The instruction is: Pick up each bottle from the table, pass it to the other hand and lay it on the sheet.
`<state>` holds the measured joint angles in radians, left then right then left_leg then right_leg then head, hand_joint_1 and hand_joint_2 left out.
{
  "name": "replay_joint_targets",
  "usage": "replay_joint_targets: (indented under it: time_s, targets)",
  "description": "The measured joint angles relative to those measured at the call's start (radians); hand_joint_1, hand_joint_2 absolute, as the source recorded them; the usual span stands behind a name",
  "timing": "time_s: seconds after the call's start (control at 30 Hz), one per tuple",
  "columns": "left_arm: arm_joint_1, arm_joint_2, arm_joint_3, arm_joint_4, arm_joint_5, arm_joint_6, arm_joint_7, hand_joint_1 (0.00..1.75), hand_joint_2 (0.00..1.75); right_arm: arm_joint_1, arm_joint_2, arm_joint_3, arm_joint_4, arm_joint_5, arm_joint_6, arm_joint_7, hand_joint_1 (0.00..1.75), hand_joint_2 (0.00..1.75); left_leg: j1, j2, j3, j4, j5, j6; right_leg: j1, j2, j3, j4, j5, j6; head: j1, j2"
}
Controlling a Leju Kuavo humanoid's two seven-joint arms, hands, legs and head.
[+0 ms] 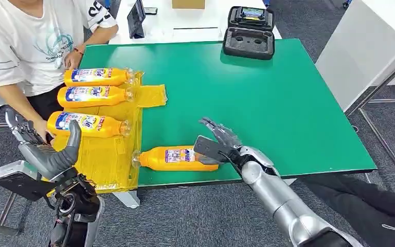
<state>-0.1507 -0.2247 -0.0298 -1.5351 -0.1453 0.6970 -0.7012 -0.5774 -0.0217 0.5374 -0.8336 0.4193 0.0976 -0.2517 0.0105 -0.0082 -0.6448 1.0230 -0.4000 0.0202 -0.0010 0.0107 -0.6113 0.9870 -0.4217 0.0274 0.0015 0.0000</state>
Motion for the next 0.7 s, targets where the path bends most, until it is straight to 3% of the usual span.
replay_joint_targets:
  time_s: [0.7]
  targets:
    - [-0.008, 0.006, 0.005, 0.01, 0.017, 0.0, 0.0, 0.0, 1.75, -0.177, 0.088, 0.177, 0.232, 0.005, 0.119, -0.02, 0.0, 1.75, 0.0, 0.0, 0.0, 0.0, 0.001, 0.0, 0.0, 0.0, 0.0, 0.0, 0.0, 0.0, 0.0, 0.0]
